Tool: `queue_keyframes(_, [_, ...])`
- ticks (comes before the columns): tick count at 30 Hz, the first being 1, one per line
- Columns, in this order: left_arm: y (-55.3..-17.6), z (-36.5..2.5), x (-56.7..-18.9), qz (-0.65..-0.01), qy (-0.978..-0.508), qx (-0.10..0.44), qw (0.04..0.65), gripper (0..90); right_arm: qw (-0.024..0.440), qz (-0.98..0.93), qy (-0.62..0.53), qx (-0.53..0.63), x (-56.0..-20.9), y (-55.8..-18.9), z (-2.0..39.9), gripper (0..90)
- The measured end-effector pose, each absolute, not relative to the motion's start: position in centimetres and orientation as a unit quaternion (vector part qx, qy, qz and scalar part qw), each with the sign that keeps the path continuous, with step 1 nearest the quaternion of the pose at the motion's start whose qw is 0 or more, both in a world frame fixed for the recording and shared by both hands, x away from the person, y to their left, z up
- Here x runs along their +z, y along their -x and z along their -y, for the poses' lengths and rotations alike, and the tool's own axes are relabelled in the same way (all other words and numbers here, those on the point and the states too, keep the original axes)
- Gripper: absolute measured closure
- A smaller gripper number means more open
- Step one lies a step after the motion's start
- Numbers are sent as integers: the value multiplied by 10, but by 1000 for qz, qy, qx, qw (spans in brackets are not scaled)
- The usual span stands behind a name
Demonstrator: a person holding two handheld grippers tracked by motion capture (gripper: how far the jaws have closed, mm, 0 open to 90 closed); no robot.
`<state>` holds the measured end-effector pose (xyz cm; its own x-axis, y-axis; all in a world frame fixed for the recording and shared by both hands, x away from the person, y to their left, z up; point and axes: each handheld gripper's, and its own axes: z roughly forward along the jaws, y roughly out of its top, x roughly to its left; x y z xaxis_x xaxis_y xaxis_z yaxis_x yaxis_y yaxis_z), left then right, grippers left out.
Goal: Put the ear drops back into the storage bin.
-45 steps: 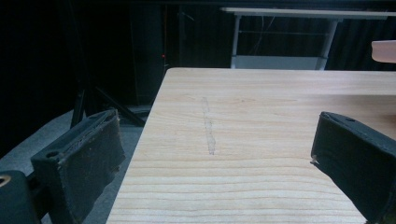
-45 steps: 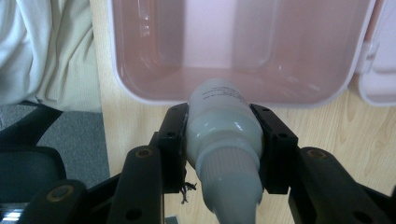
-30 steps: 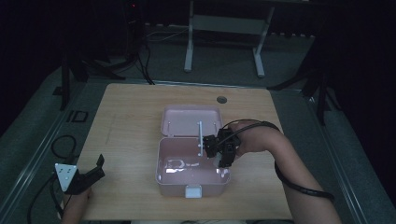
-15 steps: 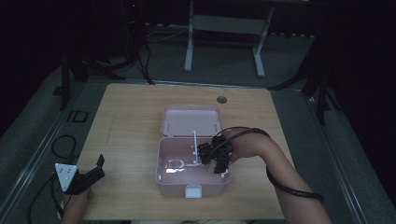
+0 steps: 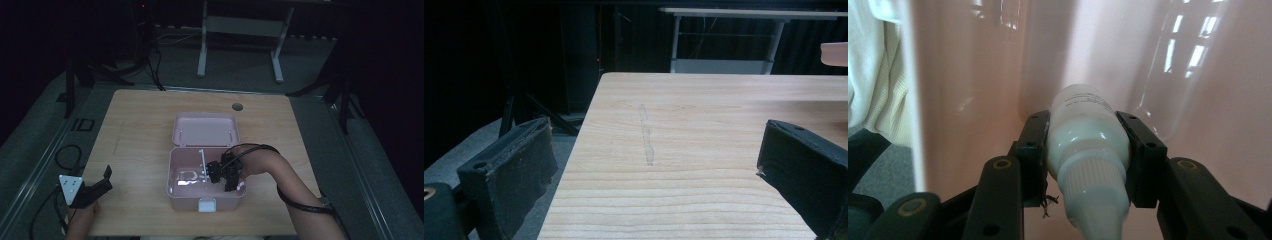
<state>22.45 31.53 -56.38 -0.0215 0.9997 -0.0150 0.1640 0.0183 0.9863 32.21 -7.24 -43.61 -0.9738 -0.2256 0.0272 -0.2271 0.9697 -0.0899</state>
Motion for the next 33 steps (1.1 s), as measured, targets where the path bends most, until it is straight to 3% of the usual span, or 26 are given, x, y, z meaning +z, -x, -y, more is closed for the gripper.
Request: queue_keyframes(33, [-225, -315, -564, -547, -533, 458, 456, 24, 18, 988, -122, 93, -483, -327, 70, 592])
